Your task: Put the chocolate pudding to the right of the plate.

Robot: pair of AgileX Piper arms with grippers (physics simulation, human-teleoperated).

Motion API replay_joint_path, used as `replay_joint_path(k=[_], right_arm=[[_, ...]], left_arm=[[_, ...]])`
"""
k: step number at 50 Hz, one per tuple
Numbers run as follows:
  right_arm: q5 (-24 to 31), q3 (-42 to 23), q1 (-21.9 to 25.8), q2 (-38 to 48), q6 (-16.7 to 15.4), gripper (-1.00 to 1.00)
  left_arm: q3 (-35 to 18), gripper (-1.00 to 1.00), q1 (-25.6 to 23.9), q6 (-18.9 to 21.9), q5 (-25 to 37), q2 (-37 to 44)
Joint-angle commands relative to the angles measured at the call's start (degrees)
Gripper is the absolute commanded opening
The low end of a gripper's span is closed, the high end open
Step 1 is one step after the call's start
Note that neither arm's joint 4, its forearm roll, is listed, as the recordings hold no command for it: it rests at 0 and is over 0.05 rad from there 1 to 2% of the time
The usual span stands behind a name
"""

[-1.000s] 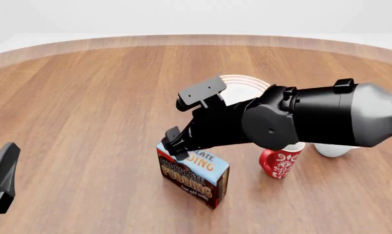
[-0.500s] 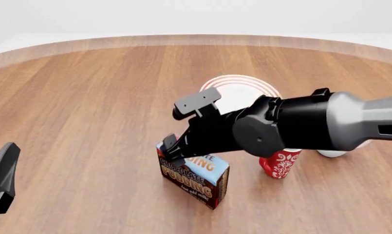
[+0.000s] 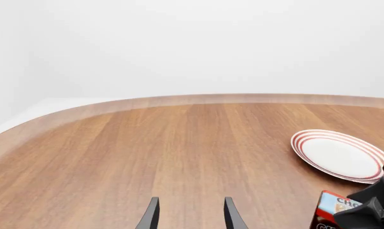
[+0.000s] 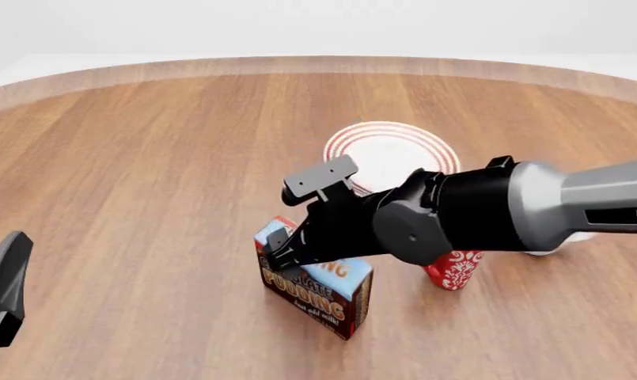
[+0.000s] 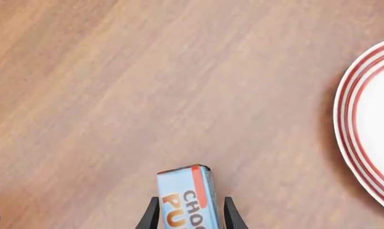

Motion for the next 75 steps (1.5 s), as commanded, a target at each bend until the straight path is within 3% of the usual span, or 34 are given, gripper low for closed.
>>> replay_joint_path(k=[1, 9, 10, 18, 33, 52, 75], right_arm=[[-1.7, 0.7, -0.3, 1.5, 0.7, 1.00], [-2.3, 1.0, -0.2, 2.1, 1.0, 1.00], [-2.3, 1.0, -0.3, 2.0, 1.0, -1.00], [-1.7, 0.6, -0.5, 1.5, 1.0, -1.00], [4.3, -3.6, -3.8, -3.6, -2.9, -1.00], [18.4, -19.8, -13.8, -12.5, -12.4, -1.00], [24.5, -31.0, -27.0, -14.3, -14.7, -1.00]], left_arm=[[0.0, 1.00, 0.0, 0.0, 0.0, 0.0], [0.0, 1.00, 0.0, 0.0, 0.0, 0.0], [0.0, 1.00, 0.0, 0.0, 0.0, 0.0], [0.0, 1.00, 0.0, 0.0, 0.0, 0.0], [0.0, 1.00, 0.0, 0.0, 0.0, 0.0], [0.0, 1.00, 0.0, 0.0, 0.0, 0.0], [0.0, 1.00, 0.0, 0.0, 0.0, 0.0]])
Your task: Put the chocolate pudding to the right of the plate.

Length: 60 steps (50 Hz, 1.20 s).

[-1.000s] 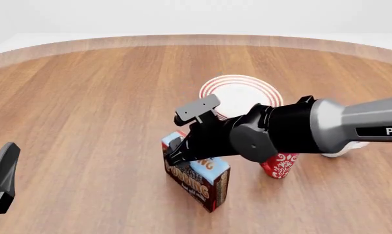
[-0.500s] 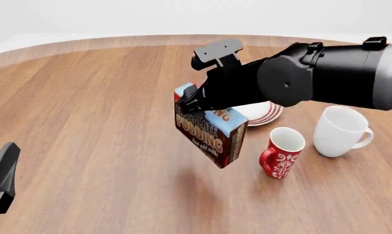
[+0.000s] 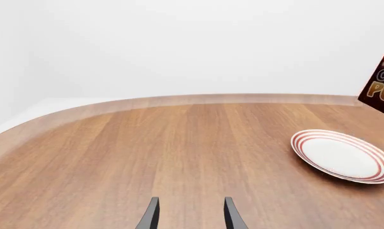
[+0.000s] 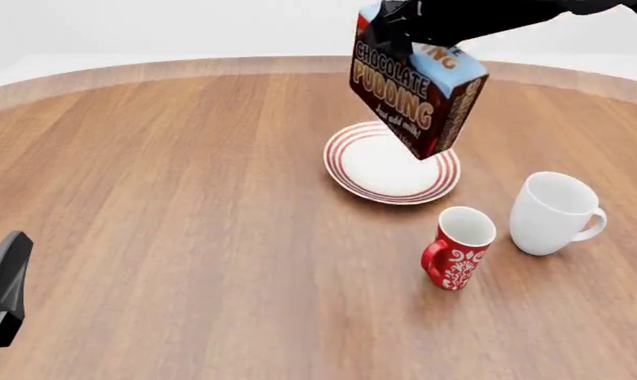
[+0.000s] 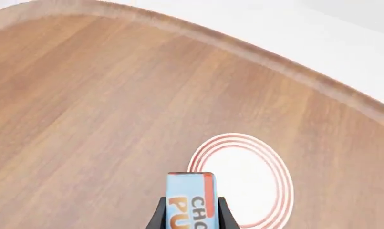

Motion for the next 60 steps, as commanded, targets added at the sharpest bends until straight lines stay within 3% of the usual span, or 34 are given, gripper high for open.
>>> replay_joint_path(k=[1, 10, 31, 60], right_arm=[[2.5, -5.1, -7.0, -0.8, 0.5, -1.00], [2.6, -7.3, -14.2, 0.4, 1.5, -1.00], [0.7, -9.6, -23.6, 6.6, 2.7, -1.00], [-7.7, -5.5, -31.0, 15.9, 3.8, -1.00]], left_arm=[[0.0, 1.00, 0.0, 0.0, 0.0, 0.0], [0.0, 1.00, 0.0, 0.0, 0.0, 0.0], [0.0, 1.00, 0.0, 0.0, 0.0, 0.0], [0.0, 1.00, 0.0, 0.0, 0.0, 0.0]])
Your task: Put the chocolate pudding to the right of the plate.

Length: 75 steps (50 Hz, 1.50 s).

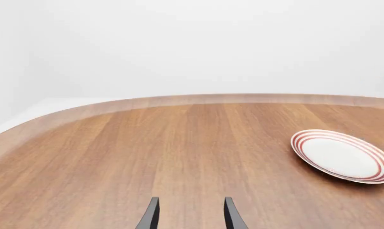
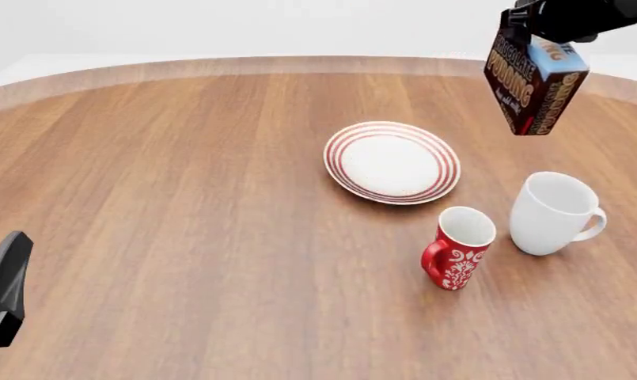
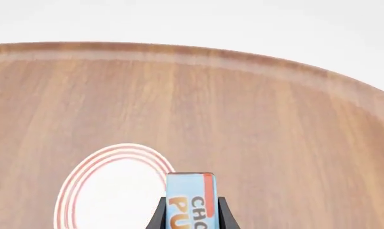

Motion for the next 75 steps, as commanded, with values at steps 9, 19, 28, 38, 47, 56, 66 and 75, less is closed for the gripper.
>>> replay_joint_path(k=[9, 19, 28, 38, 47, 56, 66, 75], right_arm=[[-4.2, 1.5, -3.0, 5.5, 2.5, -1.00], [-6.1, 1.5, -3.2, 8.6, 3.1, -1.00], [-6.3, -2.0, -3.7, 13.2, 3.5, -1.00], [-6.0, -5.2, -4.3, 16.6, 4.0, -1.00], [-5.5, -6.6, -5.2, 17.4, 4.1, -1.00], [-6.1, -7.1, -7.0, 18.5, 4.5, -1.00], [-7.8, -6.4, -7.9, 20.3, 5.1, -1.00], [-8.2, -7.1, -7.6, 21.9, 5.3, -1.00]], left_arm=[[0.0, 1.00, 0.0, 0.0, 0.0, 0.0], [0.0, 1.00, 0.0, 0.0, 0.0, 0.0], [0.0, 1.00, 0.0, 0.0, 0.0, 0.0], [0.0, 1.00, 0.0, 0.0, 0.0, 0.0], [0.0, 1.00, 0.0, 0.0, 0.0, 0.0], [0.0, 1.00, 0.0, 0.0, 0.0, 0.0], [0.0, 1.00, 0.0, 0.0, 0.0, 0.0], [0.0, 1.00, 0.0, 0.0, 0.0, 0.0]])
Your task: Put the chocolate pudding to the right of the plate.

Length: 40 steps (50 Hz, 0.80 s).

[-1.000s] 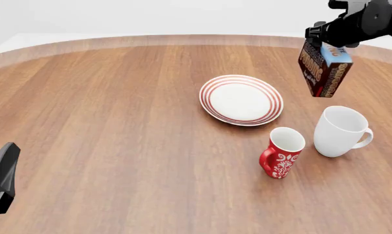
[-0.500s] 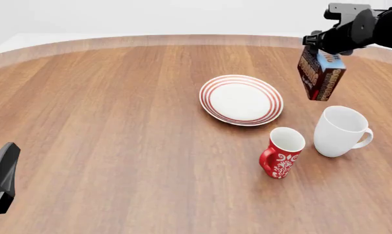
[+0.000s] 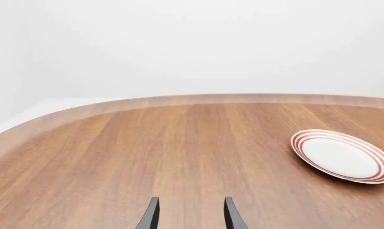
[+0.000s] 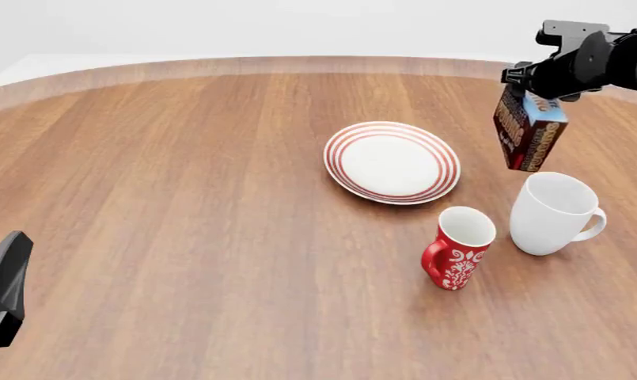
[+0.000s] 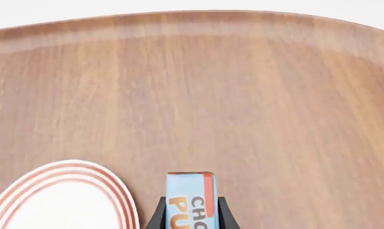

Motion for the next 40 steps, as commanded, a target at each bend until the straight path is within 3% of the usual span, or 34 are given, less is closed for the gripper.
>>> replay_joint_path(k=[1, 28, 29, 40], right_arm=[[-1.0, -0.5, -0.2, 1.9, 1.4, -1.00], [-2.3, 0.3, -0.4, 3.3, 1.6, -1.00], [-2.5, 0.3, -0.5, 3.3, 1.6, 1.00], [-2.3, 0.3, -0.2, 2.9, 2.1, 1.00]], left_arm=[[0.0, 1.00, 0.0, 0.0, 0.0, 0.0], [0.0, 1.00, 0.0, 0.0, 0.0, 0.0], [0.0, 1.00, 0.0, 0.0, 0.0, 0.0], [0.0, 1.00, 0.0, 0.0, 0.0, 0.0]])
